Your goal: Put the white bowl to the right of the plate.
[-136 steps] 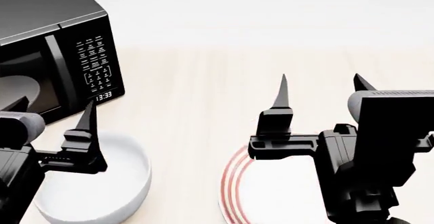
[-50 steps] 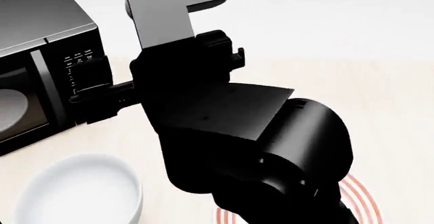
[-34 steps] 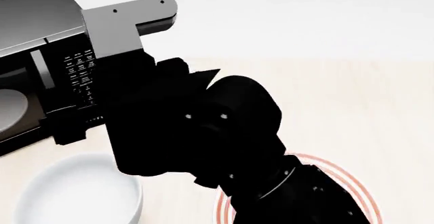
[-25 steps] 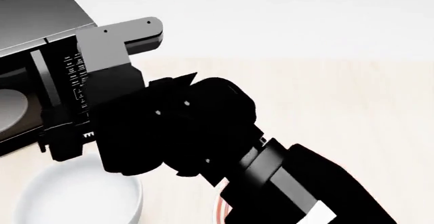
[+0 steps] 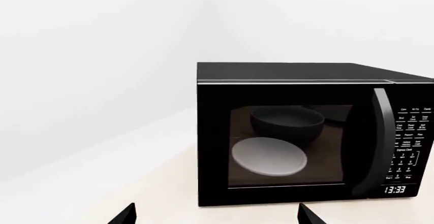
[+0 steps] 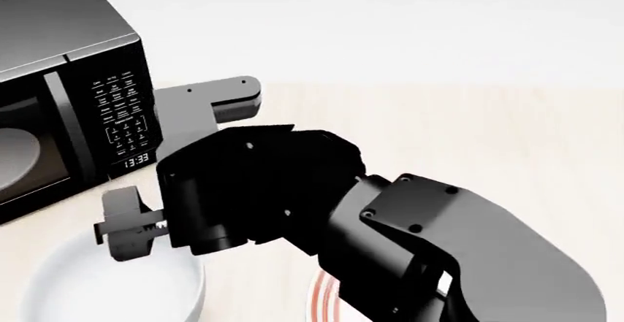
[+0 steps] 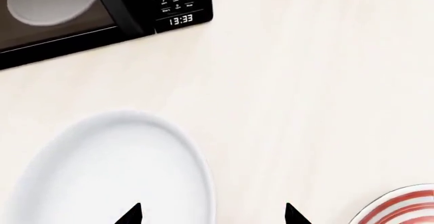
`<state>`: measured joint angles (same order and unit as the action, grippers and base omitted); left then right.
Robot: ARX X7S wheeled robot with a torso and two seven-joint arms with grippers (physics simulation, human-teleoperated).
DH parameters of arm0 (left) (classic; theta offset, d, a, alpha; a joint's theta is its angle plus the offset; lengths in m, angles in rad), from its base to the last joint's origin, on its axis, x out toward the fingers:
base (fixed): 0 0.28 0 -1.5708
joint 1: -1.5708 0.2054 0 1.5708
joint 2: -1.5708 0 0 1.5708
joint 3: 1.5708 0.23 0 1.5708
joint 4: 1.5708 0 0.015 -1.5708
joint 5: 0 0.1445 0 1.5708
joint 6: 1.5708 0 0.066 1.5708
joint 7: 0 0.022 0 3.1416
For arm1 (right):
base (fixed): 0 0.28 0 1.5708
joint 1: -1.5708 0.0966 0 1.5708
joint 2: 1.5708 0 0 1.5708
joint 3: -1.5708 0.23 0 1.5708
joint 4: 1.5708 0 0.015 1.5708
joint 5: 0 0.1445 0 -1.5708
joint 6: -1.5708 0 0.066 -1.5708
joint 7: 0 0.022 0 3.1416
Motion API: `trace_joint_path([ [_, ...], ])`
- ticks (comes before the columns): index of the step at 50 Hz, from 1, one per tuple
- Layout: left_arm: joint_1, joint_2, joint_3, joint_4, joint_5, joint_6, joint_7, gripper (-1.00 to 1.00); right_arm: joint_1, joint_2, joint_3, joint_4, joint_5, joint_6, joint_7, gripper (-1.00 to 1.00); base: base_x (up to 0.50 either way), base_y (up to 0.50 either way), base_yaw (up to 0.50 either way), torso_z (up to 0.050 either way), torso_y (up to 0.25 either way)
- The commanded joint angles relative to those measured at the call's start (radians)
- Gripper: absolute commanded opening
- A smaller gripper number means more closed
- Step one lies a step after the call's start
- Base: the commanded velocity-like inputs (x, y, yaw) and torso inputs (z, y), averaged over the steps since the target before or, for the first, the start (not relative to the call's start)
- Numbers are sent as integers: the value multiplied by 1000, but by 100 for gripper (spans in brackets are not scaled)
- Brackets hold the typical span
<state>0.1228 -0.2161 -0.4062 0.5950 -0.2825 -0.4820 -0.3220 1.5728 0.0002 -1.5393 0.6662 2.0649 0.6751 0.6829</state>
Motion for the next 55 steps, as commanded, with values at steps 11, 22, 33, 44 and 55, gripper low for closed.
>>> trace_joint_path([
  [11,9,-7,11,3,-5,11,-4,100,-31,0,-62,79,161,-22,-90,100,0,0,0,0,0],
  [22,10,-11,18,2,-7,14,-8,100,-52,0,-65,100,159,-16,-97,100,0,0,0,0,0],
  [33,19,-13,18,13,-13,18,-11,100,-83,0,-63,80,151,-17,-78,100,0,0,0,0,0],
  [44,28,-15,20,19,-16,25,-14,100,-132,0,-63,83,157,-33,-73,100,0,0,0,0,0],
  [55,33,-18,21,21,-20,31,-17,100,-163,0,-63,101,184,-43,-75,100,0,0,0,0,0],
])
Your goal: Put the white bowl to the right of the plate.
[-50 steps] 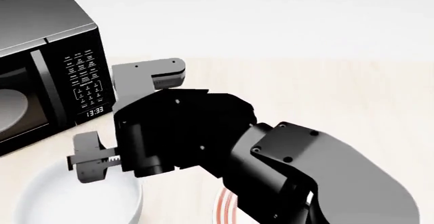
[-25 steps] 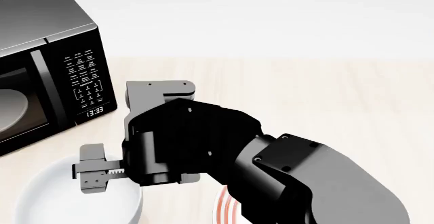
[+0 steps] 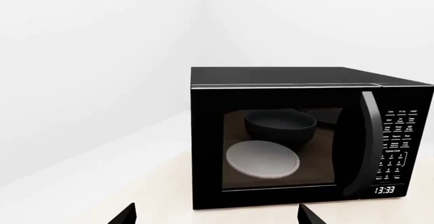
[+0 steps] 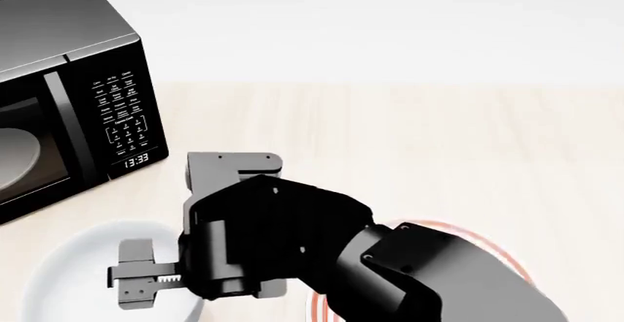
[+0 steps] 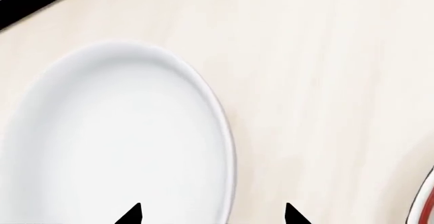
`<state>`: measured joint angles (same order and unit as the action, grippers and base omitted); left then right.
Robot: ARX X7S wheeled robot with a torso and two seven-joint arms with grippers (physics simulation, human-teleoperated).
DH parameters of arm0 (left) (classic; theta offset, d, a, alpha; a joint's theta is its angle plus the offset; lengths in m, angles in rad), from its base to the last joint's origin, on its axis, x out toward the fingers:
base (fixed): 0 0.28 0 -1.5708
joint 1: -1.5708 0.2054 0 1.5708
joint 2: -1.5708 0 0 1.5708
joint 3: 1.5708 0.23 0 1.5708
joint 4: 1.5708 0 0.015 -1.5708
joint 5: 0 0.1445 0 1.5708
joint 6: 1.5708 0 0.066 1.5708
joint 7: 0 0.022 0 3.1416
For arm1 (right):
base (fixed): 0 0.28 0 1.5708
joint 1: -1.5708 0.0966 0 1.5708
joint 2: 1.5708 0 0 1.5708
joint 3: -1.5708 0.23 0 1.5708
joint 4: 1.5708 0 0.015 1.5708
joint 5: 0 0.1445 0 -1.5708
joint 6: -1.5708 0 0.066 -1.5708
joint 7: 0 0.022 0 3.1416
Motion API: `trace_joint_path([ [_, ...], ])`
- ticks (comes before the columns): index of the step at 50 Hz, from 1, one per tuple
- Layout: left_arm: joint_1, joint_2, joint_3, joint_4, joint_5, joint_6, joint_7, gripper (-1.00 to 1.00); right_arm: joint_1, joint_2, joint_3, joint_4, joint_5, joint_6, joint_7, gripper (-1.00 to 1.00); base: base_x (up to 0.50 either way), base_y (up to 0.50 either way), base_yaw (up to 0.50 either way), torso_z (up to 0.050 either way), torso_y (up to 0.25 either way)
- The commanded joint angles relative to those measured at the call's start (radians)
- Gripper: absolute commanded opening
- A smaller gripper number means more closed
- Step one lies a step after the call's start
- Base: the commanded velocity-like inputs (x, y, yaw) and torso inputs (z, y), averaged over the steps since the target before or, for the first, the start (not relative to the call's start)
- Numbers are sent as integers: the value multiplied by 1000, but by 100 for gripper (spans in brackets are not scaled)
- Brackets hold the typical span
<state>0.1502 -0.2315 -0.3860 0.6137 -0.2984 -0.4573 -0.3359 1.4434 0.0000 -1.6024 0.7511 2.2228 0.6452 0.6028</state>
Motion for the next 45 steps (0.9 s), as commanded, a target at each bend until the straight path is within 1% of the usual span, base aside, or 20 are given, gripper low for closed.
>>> trace_joint_path([
  [1,7,-2,2,4,-4,7,-3,100,-38,0,0,24,37,-21,6,100,0,0,0,0,0],
  [17,15,-5,5,7,-8,17,-8,100,-61,0,-1,24,63,-56,-3,100,0,0,0,0,0],
  [45,23,-14,11,11,-17,26,-15,100,-106,0,-2,53,32,-83,-5,100,0,0,0,0,0],
])
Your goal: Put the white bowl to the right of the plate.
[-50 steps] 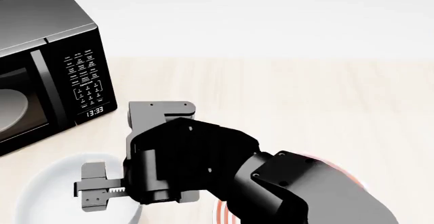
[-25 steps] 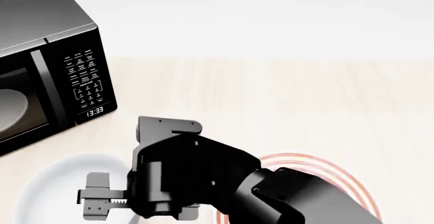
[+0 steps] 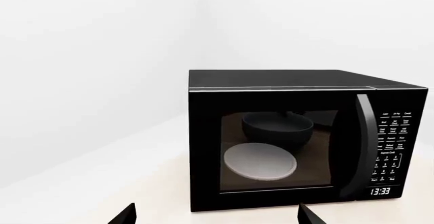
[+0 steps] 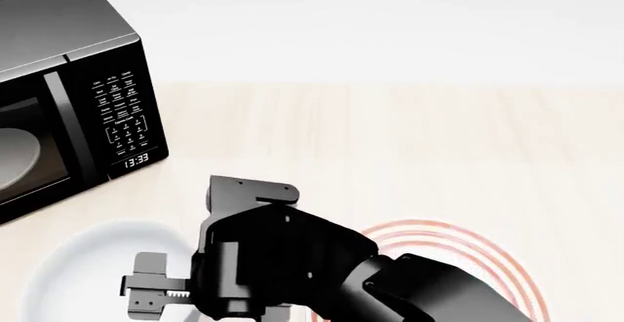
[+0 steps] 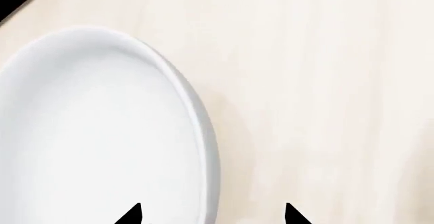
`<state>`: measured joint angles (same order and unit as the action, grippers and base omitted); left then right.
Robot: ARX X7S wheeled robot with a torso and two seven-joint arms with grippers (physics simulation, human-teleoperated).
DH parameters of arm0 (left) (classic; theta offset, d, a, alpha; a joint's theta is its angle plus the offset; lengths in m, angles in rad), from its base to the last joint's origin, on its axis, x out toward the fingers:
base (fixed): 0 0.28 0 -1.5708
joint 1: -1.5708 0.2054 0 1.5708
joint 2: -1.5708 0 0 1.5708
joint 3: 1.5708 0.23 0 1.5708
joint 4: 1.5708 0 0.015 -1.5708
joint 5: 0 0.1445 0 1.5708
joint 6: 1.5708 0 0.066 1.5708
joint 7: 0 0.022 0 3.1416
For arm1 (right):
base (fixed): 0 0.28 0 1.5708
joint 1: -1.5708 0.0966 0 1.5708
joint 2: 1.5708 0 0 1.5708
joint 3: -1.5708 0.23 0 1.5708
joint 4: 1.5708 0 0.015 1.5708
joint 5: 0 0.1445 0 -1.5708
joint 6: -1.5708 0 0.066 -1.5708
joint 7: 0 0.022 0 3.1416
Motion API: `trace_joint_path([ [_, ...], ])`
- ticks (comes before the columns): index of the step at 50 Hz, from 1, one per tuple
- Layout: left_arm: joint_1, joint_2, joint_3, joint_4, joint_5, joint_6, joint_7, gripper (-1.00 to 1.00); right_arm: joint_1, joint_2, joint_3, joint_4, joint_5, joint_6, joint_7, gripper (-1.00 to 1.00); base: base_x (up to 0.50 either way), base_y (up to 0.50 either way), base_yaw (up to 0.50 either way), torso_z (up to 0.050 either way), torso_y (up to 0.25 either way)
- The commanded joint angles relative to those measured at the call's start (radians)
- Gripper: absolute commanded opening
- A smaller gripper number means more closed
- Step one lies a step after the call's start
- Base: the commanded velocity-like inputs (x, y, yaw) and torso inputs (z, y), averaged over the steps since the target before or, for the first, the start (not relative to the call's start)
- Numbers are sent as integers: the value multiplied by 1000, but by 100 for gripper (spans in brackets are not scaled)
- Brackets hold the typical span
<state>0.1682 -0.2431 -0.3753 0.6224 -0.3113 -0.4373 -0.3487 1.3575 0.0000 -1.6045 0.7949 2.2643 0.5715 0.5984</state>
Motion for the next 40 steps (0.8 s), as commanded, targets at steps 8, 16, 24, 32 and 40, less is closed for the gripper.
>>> trace_joint_path([
  [8,10,-4,2,7,-6,10,-4,100,-35,0,1,-13,-37,-20,0,100,0,0,0,0,0],
  [16,17,-5,-2,14,-12,14,-6,100,-57,0,2,-30,-70,-21,-11,100,0,0,0,0,0],
  [24,21,-6,0,16,-13,19,-7,100,-67,0,3,-37,-84,-21,-26,100,0,0,0,0,0],
  [32,21,-8,2,14,-15,23,-9,100,-69,0,4,-57,-100,-23,-59,100,0,0,0,0,0],
  [40,26,-10,1,16,-18,27,-12,100,-66,0,7,-70,-126,-49,-40,-100,0,0,0,0,0],
])
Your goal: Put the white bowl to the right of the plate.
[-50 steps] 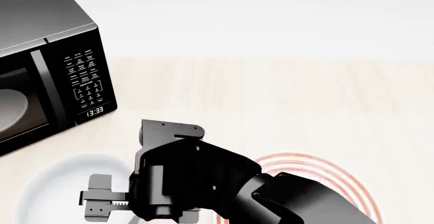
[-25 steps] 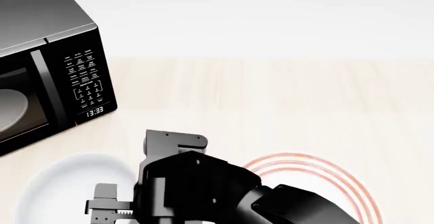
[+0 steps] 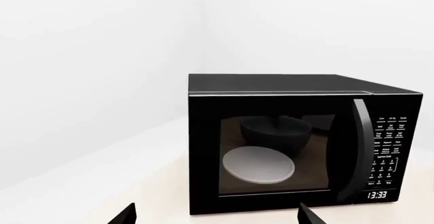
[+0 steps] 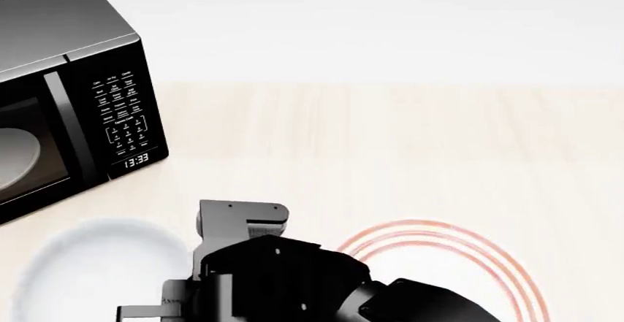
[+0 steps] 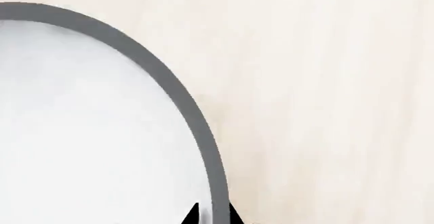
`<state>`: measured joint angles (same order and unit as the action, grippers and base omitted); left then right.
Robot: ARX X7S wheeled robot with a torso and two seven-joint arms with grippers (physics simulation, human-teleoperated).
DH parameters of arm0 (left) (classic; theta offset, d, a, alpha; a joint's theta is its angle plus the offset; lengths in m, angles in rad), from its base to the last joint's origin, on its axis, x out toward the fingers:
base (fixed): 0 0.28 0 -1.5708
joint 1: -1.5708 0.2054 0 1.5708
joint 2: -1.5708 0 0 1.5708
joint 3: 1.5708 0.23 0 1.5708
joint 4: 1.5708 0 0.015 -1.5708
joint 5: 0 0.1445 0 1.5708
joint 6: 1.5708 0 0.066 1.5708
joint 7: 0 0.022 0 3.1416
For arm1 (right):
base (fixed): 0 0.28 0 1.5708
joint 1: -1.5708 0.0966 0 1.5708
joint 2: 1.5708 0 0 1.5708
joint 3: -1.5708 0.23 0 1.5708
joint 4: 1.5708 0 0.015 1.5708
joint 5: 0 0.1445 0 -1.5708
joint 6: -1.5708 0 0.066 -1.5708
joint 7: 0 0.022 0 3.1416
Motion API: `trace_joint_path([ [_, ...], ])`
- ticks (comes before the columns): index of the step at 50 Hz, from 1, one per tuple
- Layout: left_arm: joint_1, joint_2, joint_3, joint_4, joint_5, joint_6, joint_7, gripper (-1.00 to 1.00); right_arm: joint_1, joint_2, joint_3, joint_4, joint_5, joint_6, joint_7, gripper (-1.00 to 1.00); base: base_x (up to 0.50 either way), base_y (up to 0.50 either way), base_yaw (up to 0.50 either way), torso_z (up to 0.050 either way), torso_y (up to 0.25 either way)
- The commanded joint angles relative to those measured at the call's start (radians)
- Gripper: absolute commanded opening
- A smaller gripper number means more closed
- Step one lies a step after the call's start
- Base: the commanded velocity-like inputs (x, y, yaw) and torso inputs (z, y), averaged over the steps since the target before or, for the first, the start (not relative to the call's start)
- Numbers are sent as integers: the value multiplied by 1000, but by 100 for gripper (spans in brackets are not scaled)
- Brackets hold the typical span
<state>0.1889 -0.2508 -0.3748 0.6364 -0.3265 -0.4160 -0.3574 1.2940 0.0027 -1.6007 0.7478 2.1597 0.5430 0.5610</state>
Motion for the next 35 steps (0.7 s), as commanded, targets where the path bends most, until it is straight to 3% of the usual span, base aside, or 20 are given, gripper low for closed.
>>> trace_joint_path([
  [1,5,-2,0,3,-4,5,-3,100,-2,-3,3,-23,-22,-23,-4,-100,0,0,0,0,0],
  [16,12,-6,0,12,-13,5,-9,100,39,-3,4,-52,-15,-45,44,-100,0,0,0,0,0],
  [35,3,-12,3,1,-20,0,-19,100,222,12,-3,-127,94,-25,237,-100,0,0,0,0,0],
])
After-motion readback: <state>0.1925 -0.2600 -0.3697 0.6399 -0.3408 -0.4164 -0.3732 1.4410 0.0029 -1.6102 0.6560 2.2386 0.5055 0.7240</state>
